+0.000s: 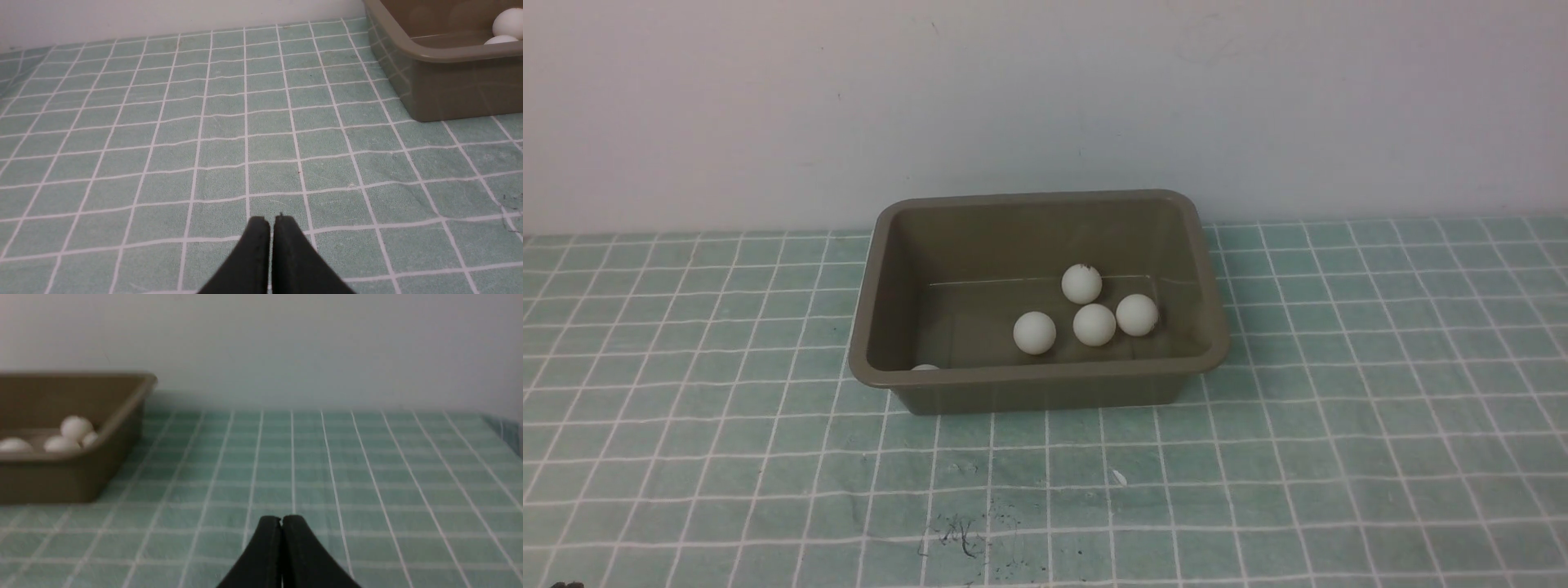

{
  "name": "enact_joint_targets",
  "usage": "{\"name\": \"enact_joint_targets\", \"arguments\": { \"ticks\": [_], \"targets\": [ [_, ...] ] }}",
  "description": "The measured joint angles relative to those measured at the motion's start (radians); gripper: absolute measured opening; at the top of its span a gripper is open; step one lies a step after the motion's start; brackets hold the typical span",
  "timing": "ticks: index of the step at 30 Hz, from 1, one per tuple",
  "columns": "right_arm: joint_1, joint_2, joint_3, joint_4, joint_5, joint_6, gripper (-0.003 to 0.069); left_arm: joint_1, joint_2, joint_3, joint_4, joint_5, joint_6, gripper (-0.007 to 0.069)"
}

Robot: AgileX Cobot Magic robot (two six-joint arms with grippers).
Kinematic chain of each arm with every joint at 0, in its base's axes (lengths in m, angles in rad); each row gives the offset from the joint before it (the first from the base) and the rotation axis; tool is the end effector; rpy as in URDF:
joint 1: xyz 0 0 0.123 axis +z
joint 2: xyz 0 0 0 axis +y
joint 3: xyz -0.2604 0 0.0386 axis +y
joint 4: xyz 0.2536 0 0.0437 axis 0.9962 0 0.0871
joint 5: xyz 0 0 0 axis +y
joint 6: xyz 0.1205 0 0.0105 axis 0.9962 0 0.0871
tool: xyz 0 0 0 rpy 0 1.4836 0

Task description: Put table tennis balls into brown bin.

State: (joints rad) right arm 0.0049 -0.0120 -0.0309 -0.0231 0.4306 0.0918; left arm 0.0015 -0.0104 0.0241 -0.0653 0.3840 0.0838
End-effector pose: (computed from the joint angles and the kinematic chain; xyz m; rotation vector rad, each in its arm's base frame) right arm 0.1062 -0.0006 0.1772 0.0683 1.8702 0.0432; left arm 0.1085 -0.0028 0.1622 0.0372 1.8801 -0.0060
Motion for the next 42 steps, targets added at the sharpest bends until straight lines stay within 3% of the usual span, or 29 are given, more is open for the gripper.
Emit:
{"name": "enact_joint_targets", "arguments": {
  "ticks": [42],
  "targets": [
    [-0.015,0.0,0.049,0.0,-0.033,0.0,-0.0015,0.0,0.0,0.0,-0.004,0.0,0.0,-0.0005]
  ]
}}
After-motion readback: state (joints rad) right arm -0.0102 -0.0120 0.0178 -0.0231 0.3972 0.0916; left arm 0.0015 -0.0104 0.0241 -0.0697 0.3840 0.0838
